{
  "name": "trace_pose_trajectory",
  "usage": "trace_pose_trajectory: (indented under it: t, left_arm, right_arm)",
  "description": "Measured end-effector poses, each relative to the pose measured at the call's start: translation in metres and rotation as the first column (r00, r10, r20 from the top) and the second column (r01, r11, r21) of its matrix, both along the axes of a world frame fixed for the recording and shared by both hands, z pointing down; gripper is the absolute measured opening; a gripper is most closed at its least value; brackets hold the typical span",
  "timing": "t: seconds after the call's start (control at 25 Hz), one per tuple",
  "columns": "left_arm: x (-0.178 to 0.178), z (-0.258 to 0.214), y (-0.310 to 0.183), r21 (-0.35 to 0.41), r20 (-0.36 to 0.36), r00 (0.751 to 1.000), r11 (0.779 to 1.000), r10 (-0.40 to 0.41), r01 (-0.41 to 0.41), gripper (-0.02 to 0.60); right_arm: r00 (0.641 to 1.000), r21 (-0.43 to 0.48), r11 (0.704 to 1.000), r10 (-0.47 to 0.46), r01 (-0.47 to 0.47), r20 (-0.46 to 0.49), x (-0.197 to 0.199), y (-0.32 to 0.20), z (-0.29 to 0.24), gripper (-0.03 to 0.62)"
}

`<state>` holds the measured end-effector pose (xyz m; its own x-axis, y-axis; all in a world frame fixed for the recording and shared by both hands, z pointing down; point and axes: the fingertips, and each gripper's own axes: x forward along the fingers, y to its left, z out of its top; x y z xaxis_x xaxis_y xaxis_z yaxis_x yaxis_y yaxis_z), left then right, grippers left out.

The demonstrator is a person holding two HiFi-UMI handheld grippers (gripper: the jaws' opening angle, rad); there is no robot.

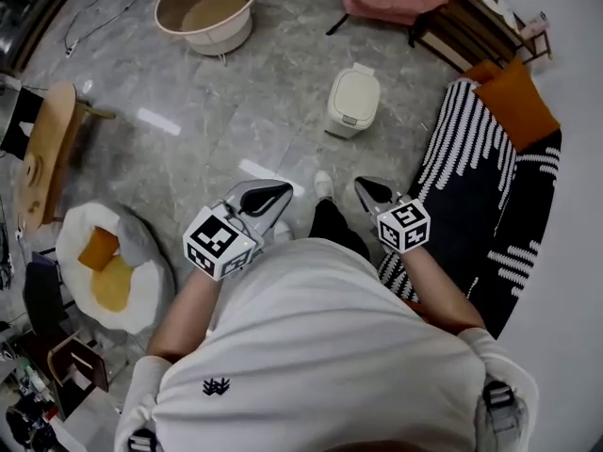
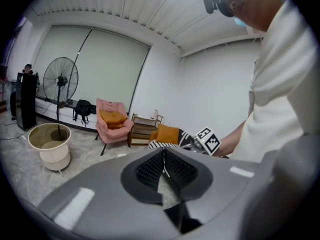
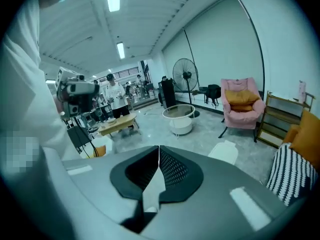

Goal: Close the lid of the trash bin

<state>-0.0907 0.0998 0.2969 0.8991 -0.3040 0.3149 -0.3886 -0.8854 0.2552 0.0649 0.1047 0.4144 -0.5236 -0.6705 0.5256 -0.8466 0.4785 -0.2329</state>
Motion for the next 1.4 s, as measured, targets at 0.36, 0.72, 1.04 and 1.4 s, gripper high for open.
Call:
trace_pose_trajectory:
  t: [0.36, 0.72, 1.04, 1.4]
  left_arm:
    - [-0.022, -0.005, 0.026, -0.022, -0.010, 1.000, 1.000, 0.012, -0.012, 0.058]
    - [-0.034, 0.003, 0.036, -0.025, 0.012, 1.000, 1.000, 0.000, 0.000, 0.058]
    - [-0.056, 0.009, 0.039, -0.035, 0.009, 0.999, 0.998, -0.045, 0.045, 0.058]
    - [-0.075, 0.017, 0.039, -0.050, 0.003, 0.996, 0.995, -0.088, 0.088, 0.058]
  right_arm:
    - [0.999, 0.157, 0.987, 0.018, -0.024, 0.037, -0.024, 0.046, -0.083, 0.003]
    - [1.000, 0.199, 0.980, 0.014, -0.015, 0.008, -0.038, 0.068, -0.100, 0.003]
    - [1.000, 0.220, 0.975, -0.021, 0.022, -0.008, -0.052, 0.065, -0.107, 0.002]
    - [0.998, 0.220, 0.973, -0.061, 0.065, -0.023, -0.069, 0.063, -0.103, 0.002]
